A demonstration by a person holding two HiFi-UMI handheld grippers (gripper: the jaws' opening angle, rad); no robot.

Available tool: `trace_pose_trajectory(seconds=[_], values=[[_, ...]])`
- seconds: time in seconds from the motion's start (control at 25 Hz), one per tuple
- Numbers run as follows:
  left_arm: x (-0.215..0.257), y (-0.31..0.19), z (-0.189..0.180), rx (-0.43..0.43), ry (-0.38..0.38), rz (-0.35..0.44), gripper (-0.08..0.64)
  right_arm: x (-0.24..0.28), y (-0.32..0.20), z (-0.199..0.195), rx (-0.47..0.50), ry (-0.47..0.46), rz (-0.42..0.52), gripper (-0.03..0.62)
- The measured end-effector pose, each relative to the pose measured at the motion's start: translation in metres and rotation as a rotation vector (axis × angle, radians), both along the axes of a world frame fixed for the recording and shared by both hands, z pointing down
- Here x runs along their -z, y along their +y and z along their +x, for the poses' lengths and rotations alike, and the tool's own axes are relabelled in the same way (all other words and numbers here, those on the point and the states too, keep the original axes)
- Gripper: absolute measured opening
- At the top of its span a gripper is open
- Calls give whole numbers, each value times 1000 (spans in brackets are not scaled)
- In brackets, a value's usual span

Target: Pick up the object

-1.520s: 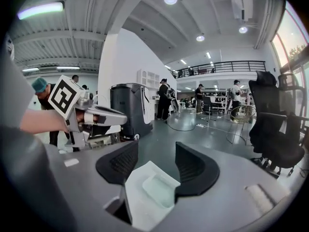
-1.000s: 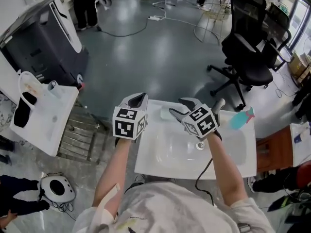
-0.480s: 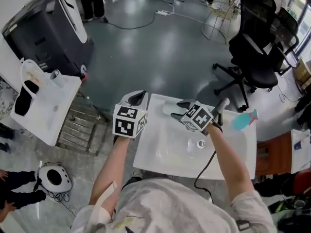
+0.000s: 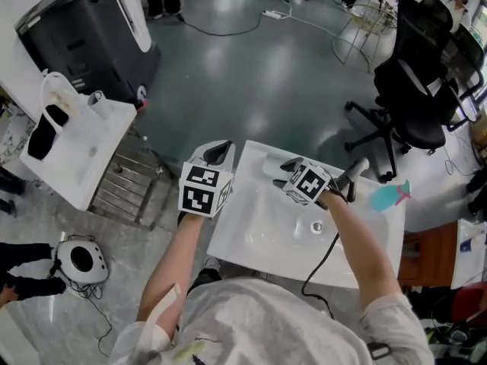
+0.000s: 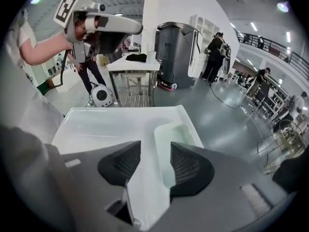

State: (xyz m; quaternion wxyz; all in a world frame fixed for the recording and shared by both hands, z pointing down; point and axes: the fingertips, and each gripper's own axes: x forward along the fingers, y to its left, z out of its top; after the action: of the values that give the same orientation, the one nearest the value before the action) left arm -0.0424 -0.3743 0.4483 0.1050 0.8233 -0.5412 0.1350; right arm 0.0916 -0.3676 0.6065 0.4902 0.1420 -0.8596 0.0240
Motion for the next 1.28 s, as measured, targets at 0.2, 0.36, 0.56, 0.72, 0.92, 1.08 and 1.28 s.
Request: trace_pose_trajectory(seconds=[0.2,0.36,0.56,0.72,0.92,1.08,1.28], values=[[-6,5,-10,38,-9,-9,2,-16,0,-2,45,41,-16,183],[-10,9,-16,62,-16,-16,2,-27,0,-1,64,62,-34,160],[-17,12,-24,91,-22,-28,2,-38,0,-2,93,90,-50,136],[-19,14,-27,105,-25,-34,2,-41,-3,1,119,121,-39,93],[-21,15,-35,122,-28,-39,2,-36,-8,-1,129,142,-15,32],[-19,16,-40,132,-28,-36,2,-37,-7,-4,146,146,-20,19],[-21,16,-42,132,-26,-40,2,-38,-7,-4,147,150,-23,11]])
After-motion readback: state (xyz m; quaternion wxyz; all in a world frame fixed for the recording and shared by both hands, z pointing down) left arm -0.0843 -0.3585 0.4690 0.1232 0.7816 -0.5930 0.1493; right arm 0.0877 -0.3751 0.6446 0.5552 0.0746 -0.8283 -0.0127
